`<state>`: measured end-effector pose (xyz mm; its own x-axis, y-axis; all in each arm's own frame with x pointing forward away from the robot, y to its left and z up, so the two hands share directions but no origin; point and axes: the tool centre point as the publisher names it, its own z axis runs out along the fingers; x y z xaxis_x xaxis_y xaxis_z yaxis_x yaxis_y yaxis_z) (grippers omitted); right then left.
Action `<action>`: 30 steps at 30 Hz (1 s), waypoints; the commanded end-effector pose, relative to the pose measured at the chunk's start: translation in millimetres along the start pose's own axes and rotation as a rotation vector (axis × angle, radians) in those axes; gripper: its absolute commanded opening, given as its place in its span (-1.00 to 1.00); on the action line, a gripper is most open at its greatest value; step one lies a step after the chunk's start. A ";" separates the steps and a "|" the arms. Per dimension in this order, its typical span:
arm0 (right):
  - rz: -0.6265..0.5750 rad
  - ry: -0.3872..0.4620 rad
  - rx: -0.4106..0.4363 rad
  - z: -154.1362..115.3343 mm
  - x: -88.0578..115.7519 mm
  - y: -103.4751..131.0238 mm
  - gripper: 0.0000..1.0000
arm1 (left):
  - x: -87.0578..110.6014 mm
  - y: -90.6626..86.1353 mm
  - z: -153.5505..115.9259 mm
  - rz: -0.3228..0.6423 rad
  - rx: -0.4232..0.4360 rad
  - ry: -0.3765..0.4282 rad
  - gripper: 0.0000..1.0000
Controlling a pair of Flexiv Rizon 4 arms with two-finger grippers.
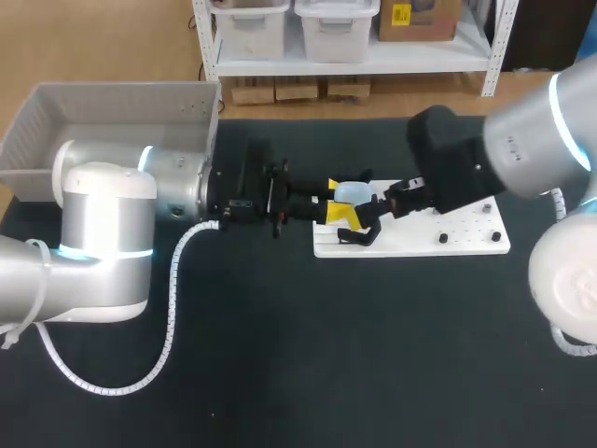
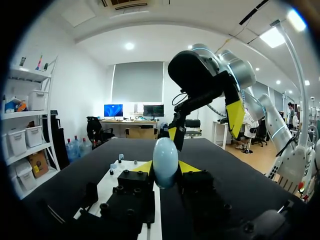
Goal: Pick up each earbud case from the left stands, insert the matching earbuds, close the lid, and place the case in the box.
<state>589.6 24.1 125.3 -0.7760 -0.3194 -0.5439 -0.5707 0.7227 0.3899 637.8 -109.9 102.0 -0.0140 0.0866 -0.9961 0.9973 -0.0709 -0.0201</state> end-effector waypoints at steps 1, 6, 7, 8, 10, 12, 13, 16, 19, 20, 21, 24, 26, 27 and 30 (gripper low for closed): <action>0.009 0.005 -0.004 9.6 -5.8 -5.8 1.00 | 1.0 -0.4 0.0 0.003 -0.003 -0.003 -1.00; 0.021 0.009 0.001 14.2 -7.4 -9.9 1.00 | 1.0 -0.4 0.0 0.003 -0.003 -0.003 -1.00; 0.030 0.008 0.000 14.6 -7.4 -10.6 1.00 | 1.0 -0.4 0.0 0.003 -0.003 -0.003 -1.00; 0.036 0.007 0.001 14.7 -7.6 -11.5 1.00 | 1.0 -0.4 0.0 0.003 -0.003 -0.003 -1.00; 0.045 0.005 0.005 15.2 -8.3 -13.3 1.00 | 1.0 -0.4 0.0 0.003 -0.003 -0.003 -1.00; 0.057 0.003 0.009 15.4 -9.1 -15.3 1.00 | 1.0 -0.4 0.0 0.003 -0.003 -0.003 -1.00; 0.066 0.002 0.008 15.8 -9.6 -16.7 1.00 | 1.0 -0.4 0.0 0.003 -0.003 -0.003 -1.00; 0.074 0.002 0.010 16.0 -10.9 -20.1 1.00 | 1.0 -0.4 0.0 0.003 -0.003 -0.003 -1.00; 0.079 0.002 0.013 16.3 -11.5 -21.9 1.00 | 1.0 -0.4 0.0 0.003 -0.003 -0.003 -1.00; 0.080 0.003 0.013 16.6 -11.6 -22.5 1.00 | 1.0 -0.4 0.0 0.003 -0.003 -0.003 -1.00; 0.081 0.004 0.014 17.0 -11.8 -23.0 1.00 | 1.0 -0.4 0.0 0.003 -0.003 -0.003 -1.00; 0.083 0.007 0.017 18.2 -11.8 -24.0 1.00 | 1.0 -0.4 0.0 0.003 -0.003 -0.003 -1.00; 0.084 0.011 0.019 19.2 -12.0 -24.9 1.00 | 1.0 -0.4 0.0 0.003 -0.003 -0.003 -1.00; 0.086 0.012 0.020 19.6 -12.2 -25.6 1.00 | 1.0 -0.4 0.0 0.003 -0.003 -0.003 -1.00; 0.090 0.015 0.031 20.4 -12.8 -27.0 1.00 | 1.0 -0.4 0.0 0.003 -0.003 -0.003 -1.00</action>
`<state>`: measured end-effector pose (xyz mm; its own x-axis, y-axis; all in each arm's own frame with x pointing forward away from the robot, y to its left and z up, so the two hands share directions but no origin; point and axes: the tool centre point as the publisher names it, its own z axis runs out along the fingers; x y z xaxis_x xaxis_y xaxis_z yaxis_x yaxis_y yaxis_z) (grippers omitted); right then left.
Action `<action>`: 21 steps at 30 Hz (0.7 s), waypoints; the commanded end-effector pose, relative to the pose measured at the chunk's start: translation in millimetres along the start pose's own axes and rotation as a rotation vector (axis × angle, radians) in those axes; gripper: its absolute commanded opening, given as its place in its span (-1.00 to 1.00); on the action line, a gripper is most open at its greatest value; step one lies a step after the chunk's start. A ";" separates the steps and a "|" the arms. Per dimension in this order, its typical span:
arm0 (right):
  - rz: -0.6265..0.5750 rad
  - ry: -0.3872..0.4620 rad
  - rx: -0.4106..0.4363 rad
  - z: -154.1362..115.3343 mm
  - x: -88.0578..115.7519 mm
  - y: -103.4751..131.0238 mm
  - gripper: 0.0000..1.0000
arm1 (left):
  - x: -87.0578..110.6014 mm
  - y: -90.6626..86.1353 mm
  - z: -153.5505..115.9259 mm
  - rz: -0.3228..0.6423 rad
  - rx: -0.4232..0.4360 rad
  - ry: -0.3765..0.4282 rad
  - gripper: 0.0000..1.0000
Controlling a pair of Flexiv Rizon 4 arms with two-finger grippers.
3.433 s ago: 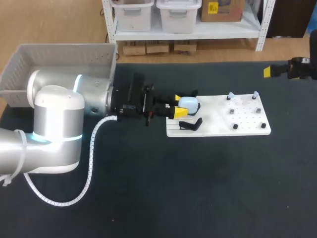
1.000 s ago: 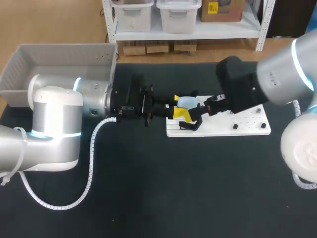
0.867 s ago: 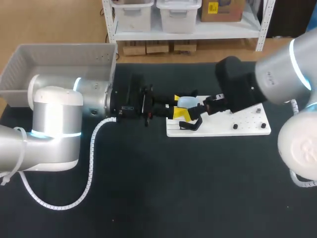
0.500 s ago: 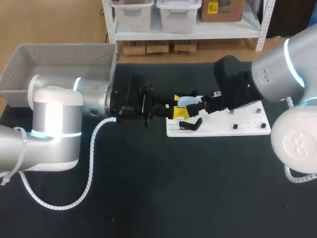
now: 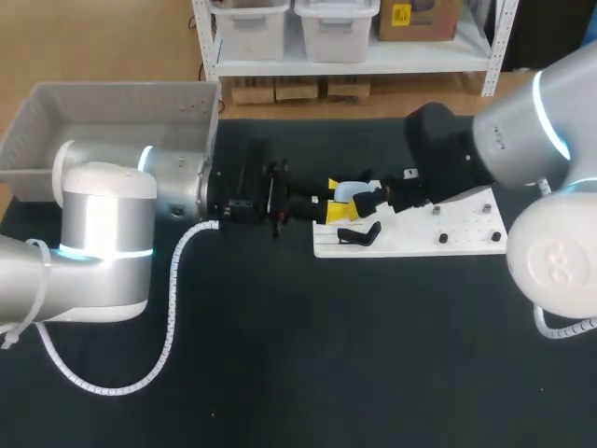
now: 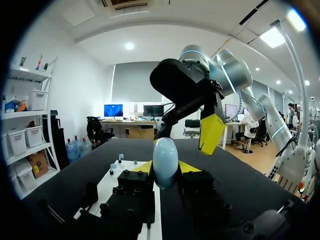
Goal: Pick up each earbud case from the left stands, insert the matching earbuds, close the lid, and place the case in the box.
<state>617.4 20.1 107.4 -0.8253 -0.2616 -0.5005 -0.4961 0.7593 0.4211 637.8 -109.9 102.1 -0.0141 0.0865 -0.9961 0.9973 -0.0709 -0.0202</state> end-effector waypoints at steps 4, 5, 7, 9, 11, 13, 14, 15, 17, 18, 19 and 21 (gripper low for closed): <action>0.007 0.003 0.014 3.4 -3.0 -1.8 1.00 | 1.0 -0.3 0.0 0.003 -0.003 -0.003 -1.00; 0.008 0.002 0.017 4.0 -3.5 -2.3 1.00 | 1.0 -0.3 0.0 0.003 -0.003 -0.003 -1.00; 0.010 0.001 0.019 4.4 -4.0 -3.2 1.00 | 1.0 -0.3 0.0 0.003 -0.003 -0.003 -1.00; 0.013 0.000 0.023 4.9 -4.2 -4.2 1.00 | 1.0 -0.3 0.0 0.003 -0.003 -0.003 -1.00; 0.017 -0.001 0.025 5.1 -4.2 -5.2 1.00 | 1.0 -0.3 0.0 0.003 -0.003 -0.003 -1.00; 0.022 -0.004 0.027 5.3 -4.3 -6.4 1.00 | 1.0 -0.3 0.0 0.003 -0.003 -0.003 -1.00; 0.024 -0.005 0.027 5.3 -4.4 -6.9 1.00 | 1.0 -0.3 0.0 0.003 -0.003 -0.003 -1.00; 0.027 -0.007 0.029 5.3 -4.5 -7.5 1.00 | 1.0 -0.3 0.0 0.003 -0.003 -0.003 -1.00; 0.034 -0.012 0.029 5.2 -4.9 -8.2 1.00 | 1.0 -0.3 0.0 0.003 -0.003 -0.003 -1.00; 0.041 -0.014 0.027 4.9 -5.2 -8.6 1.00 | 1.0 -0.3 0.0 0.003 -0.003 -0.003 -1.00; 0.044 -0.015 0.032 4.6 -5.5 -9.0 1.00 | 1.0 -0.3 0.0 0.003 -0.003 -0.003 -1.00; 0.048 -0.015 0.034 4.3 -5.9 -10.1 1.00 | 1.0 -0.3 0.0 0.003 -0.003 -0.003 -1.00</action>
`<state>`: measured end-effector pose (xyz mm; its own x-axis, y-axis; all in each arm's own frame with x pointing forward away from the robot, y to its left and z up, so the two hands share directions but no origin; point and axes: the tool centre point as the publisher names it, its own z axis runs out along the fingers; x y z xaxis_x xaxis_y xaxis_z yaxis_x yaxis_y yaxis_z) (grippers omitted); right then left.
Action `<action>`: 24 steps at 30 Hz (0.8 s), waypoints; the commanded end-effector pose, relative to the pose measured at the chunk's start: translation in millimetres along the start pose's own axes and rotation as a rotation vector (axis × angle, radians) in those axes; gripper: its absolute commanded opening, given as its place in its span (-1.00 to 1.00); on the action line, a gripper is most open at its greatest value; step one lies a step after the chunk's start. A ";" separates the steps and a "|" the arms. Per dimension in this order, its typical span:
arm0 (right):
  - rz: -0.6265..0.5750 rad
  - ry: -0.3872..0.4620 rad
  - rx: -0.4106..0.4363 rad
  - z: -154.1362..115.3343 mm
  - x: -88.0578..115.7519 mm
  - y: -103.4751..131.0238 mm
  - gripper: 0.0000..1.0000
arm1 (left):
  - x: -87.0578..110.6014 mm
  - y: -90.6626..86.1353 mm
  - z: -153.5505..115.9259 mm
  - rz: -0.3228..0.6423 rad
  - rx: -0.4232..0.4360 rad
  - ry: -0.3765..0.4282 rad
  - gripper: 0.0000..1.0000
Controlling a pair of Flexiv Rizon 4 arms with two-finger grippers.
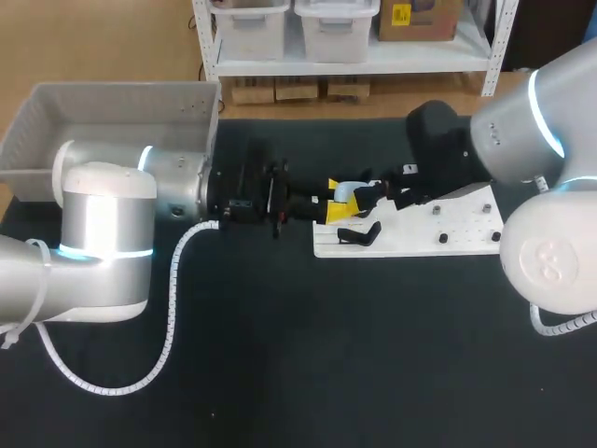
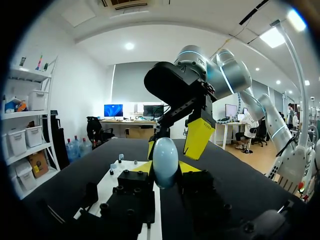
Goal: Pick up each earbud case from the left stands, insert the matching earbuds, close the lid, and place the case in the box.
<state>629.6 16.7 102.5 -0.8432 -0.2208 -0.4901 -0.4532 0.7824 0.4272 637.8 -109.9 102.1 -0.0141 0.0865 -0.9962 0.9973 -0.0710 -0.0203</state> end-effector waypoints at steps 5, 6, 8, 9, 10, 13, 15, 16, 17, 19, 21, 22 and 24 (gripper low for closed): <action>0.010 -0.008 0.021 -1.5 0.1 -1.0 1.00 | 1.0 -0.3 0.0 0.003 -0.003 -0.003 -1.00; 0.011 -0.008 0.022 -1.5 -0.1 -1.4 1.00 | 1.0 -0.3 0.0 0.003 -0.003 -0.003 -1.00; 0.014 -0.010 0.024 -1.6 -0.6 -1.9 1.00 | 1.0 -0.3 0.0 0.003 -0.003 -0.003 -1.00; 0.015 -0.011 0.025 -1.7 -0.9 -2.0 1.00 | 1.0 -0.3 0.0 0.003 -0.003 -0.003 -1.00; 0.015 -0.013 0.025 -2.0 -1.4 -1.9 1.00 | 1.0 -0.3 0.0 0.003 -0.003 -0.003 -1.00; 0.011 -0.016 0.030 -2.5 -3.2 -1.1 1.00 | 1.0 -0.3 0.0 0.003 -0.003 -0.003 -1.00; 0.010 -0.018 0.032 -3.2 -4.3 -0.8 1.00 | 1.0 -0.3 0.0 0.003 -0.003 -0.003 -1.00; 0.010 -0.019 0.034 -3.5 -5.3 -0.8 1.00 | 1.0 -0.3 0.0 0.003 -0.003 -0.003 -1.00; 0.010 -0.020 0.034 -3.8 -6.3 -0.7 1.00 | 1.0 -0.3 0.0 0.003 -0.003 -0.003 -1.00; 0.008 -0.023 0.038 -5.0 -9.1 -0.6 1.00 | 1.0 -0.3 0.0 0.003 -0.003 -0.003 -1.00; 0.007 -0.027 0.040 -6.3 -11.1 -0.4 1.00 | 1.0 -0.3 0.0 0.003 -0.003 -0.003 -1.00; 0.004 -0.029 0.044 -6.8 -12.1 -0.6 1.00 | 1.0 -0.3 0.0 0.003 -0.003 -0.003 -1.00; 0.004 -0.029 0.047 -7.1 -14.4 -1.8 1.00 | 1.0 -0.3 0.0 0.003 -0.003 -0.003 -1.00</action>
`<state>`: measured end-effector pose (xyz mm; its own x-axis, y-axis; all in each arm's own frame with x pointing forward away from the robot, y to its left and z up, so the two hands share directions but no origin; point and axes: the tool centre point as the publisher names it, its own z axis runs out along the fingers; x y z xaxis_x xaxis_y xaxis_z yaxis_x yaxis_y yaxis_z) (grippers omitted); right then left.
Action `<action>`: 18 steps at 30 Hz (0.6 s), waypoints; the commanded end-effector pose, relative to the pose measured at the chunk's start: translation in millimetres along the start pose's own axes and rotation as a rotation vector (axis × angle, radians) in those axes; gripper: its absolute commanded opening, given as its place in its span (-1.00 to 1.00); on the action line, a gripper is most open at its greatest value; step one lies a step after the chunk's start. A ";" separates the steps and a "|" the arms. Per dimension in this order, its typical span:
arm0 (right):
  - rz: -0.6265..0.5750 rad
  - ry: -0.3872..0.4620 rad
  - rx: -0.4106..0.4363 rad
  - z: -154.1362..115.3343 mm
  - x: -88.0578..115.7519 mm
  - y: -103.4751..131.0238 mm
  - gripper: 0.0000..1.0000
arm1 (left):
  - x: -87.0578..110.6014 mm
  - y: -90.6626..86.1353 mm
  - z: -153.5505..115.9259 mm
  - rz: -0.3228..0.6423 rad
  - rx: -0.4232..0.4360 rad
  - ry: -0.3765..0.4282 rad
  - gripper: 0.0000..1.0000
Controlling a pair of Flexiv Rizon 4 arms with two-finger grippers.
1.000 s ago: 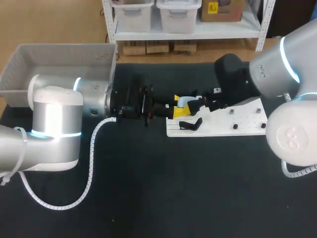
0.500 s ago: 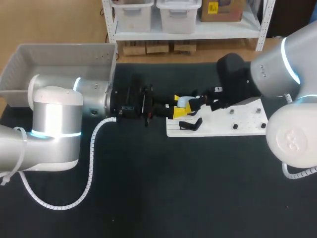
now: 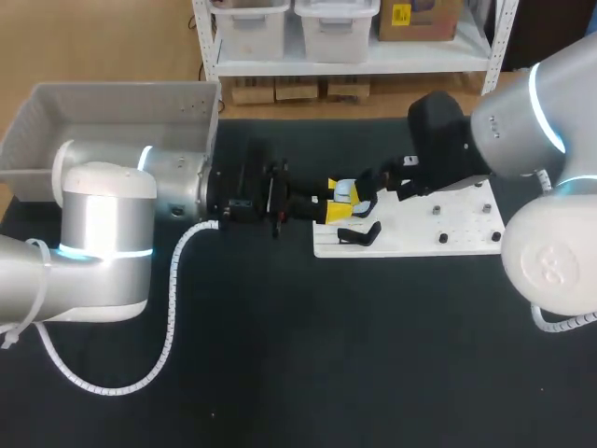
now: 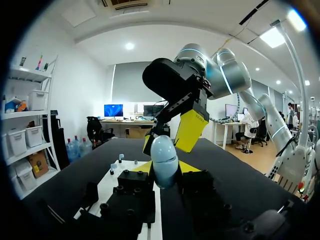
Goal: Pick up each earbud case from the left stands, insert the matching earbuds, close the lid, and place the case in the box.
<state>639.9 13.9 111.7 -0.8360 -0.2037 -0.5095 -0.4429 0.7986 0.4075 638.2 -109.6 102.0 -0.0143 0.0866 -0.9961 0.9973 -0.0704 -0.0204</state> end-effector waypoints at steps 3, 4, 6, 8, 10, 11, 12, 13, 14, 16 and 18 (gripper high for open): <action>0.003 -0.008 0.028 -2.7 -5.2 -1.3 1.00 | 0.9 -0.7 0.3 0.003 -0.002 -0.003 -1.00; 0.004 -0.012 0.031 -3.5 -7.1 -2.8 1.00 | 0.9 -0.7 0.3 0.003 -0.002 -0.003 -1.00; 0.004 -0.022 0.037 -5.6 -11.2 -4.8 1.00 | 0.9 -0.7 0.3 0.003 -0.002 -0.003 -1.00; 0.003 -0.037 0.045 -8.6 -16.2 -6.6 1.00 | 0.9 -0.7 0.3 0.003 -0.002 -0.003 -1.00; -0.007 -0.061 0.055 -14.0 -21.2 -6.7 1.00 | 0.9 -0.7 0.3 0.003 -0.002 -0.003 -1.00; -0.013 -0.074 0.065 -17.7 -23.8 -6.6 1.00 | 0.9 -0.7 0.3 0.003 -0.002 -0.003 -1.00; -0.026 -0.089 0.075 -22.6 -26.6 -6.4 1.00 | 0.9 -0.7 0.3 0.003 -0.002 -0.003 -1.00; -0.042 -0.102 0.085 -27.7 -29.7 -6.5 1.00 | 0.9 -0.7 0.3 0.003 -0.002 -0.003 -1.00; -0.060 -0.115 0.098 -33.5 -33.0 -7.0 1.00 | 0.9 -0.7 0.3 0.003 -0.002 -0.003 -1.00; -0.108 -0.139 0.133 -46.5 -41.0 -9.6 1.00 | 0.9 -0.7 0.3 0.003 -0.002 -0.003 -1.00; -0.174 -0.158 0.172 -57.9 -48.2 -13.2 1.00 | 0.9 -0.7 0.3 0.003 -0.002 -0.003 -1.00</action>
<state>680.3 -6.6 160.9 -0.7114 -0.2431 -0.6594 -0.5342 0.7967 0.2826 637.9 -109.8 102.0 -0.0140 0.0862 -0.9962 0.9972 -0.0713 -0.0202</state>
